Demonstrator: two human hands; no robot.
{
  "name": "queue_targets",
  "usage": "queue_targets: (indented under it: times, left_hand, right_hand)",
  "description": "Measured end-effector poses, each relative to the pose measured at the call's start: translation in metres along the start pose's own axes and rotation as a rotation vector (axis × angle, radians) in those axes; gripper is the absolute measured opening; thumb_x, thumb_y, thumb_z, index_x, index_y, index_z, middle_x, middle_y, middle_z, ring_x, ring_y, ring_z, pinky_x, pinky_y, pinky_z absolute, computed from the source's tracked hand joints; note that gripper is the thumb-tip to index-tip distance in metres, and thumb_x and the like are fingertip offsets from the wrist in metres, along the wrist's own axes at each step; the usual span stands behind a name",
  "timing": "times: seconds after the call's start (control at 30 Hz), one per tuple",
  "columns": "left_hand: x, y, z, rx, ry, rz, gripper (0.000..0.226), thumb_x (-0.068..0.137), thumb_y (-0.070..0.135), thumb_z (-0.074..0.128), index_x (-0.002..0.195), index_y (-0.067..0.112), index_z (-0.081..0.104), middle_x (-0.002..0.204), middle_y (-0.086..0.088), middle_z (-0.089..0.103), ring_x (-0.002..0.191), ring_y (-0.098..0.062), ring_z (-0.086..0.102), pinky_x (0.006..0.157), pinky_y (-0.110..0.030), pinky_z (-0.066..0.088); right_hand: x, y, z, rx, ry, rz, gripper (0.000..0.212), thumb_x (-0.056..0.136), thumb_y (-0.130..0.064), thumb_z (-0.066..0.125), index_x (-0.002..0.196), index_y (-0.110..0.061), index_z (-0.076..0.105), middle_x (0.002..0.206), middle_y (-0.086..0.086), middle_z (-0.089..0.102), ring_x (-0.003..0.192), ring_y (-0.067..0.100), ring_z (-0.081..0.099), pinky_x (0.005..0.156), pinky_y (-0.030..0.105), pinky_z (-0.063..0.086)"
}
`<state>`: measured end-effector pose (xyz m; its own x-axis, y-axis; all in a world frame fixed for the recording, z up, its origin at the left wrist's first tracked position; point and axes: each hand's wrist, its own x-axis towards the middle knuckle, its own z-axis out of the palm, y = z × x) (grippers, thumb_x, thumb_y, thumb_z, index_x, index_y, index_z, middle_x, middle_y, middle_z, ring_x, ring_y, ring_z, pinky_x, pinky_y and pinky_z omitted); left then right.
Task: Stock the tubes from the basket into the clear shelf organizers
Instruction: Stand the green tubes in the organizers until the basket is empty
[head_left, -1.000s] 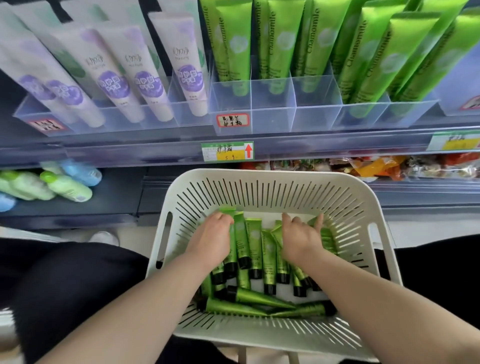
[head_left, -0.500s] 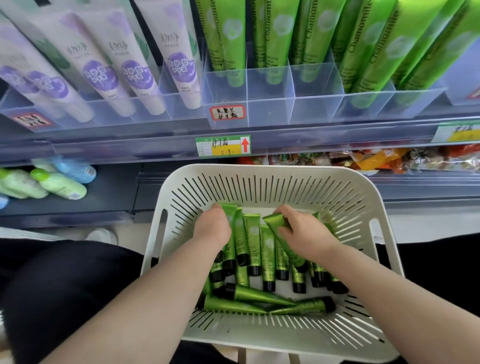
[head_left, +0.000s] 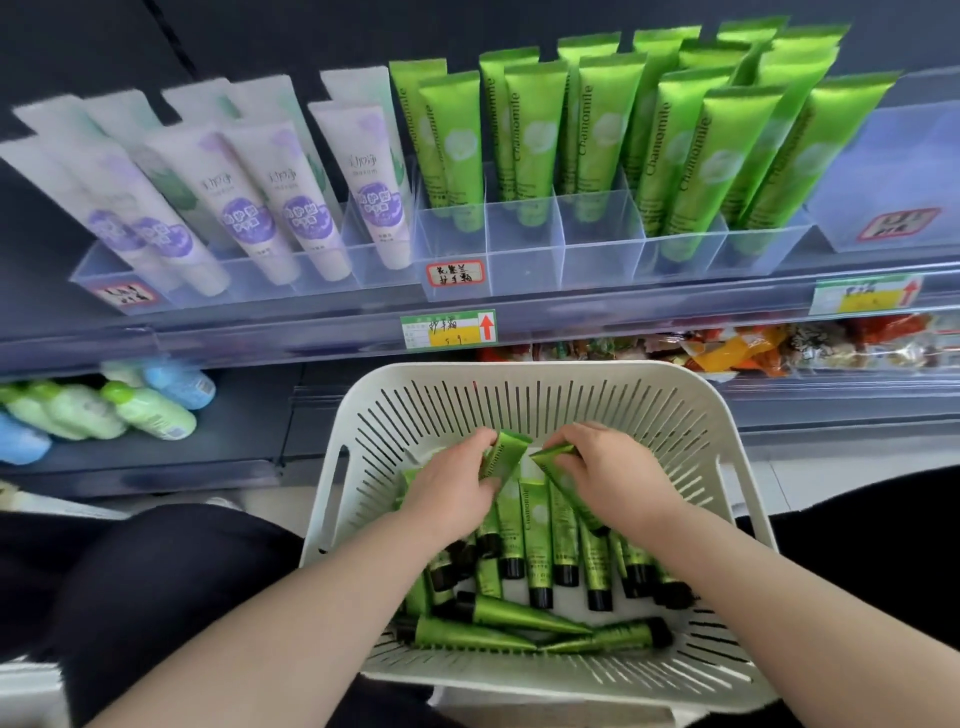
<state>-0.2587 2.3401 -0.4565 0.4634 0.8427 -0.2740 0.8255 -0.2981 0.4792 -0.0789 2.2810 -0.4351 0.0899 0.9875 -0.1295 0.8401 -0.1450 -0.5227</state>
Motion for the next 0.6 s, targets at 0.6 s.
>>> queue_targets:
  times: [0.6]
  left_hand:
    - [0.03, 0.157, -0.202, -0.439, 0.65, 0.36, 0.019, 0.083, 0.019, 0.064, 0.099, 0.028, 0.06, 0.083, -0.004, 0.066, 0.079, -0.028, 0.065, 0.073, -0.047, 0.056]
  right_hand:
    - [-0.006, -0.052, -0.203, -0.187, 0.672, -0.175, 0.018, 0.091, -0.018, 0.055, 0.105, -0.02, 0.066, 0.103, 0.001, 0.066, 0.095, 0.026, 0.055, 0.072, 0.035, 0.043]
